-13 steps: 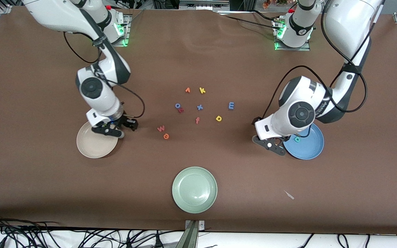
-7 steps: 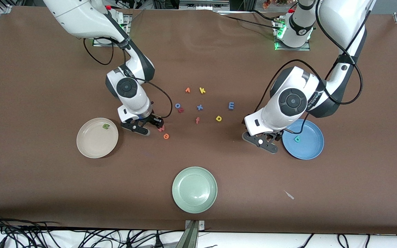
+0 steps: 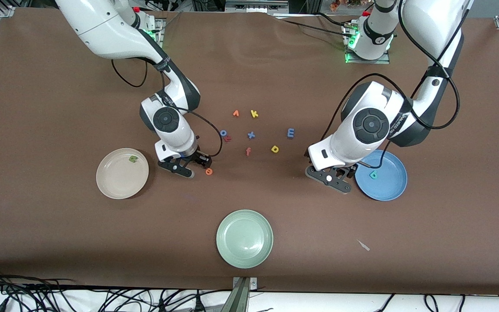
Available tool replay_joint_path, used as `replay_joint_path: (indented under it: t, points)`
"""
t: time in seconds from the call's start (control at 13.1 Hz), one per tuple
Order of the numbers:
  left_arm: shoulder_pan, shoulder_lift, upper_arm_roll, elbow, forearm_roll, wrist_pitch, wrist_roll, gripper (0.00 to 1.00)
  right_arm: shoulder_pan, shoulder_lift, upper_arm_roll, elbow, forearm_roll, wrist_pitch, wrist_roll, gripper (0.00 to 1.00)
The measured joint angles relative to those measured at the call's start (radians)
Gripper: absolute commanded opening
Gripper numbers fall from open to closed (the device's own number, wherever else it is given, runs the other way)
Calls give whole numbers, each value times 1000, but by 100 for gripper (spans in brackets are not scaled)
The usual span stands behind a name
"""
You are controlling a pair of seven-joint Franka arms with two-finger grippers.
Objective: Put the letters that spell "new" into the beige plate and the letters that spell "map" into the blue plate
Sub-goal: 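Grasp the pink m with the right gripper while the left gripper reaches yellow a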
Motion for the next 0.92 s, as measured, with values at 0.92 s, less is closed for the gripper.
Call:
replay_joint_path:
  t: [0.92]
  points:
    - [-201, 121, -20, -76, 0, 130, -278, 100, 12, 11, -1, -2, 0, -7, 13, 74]
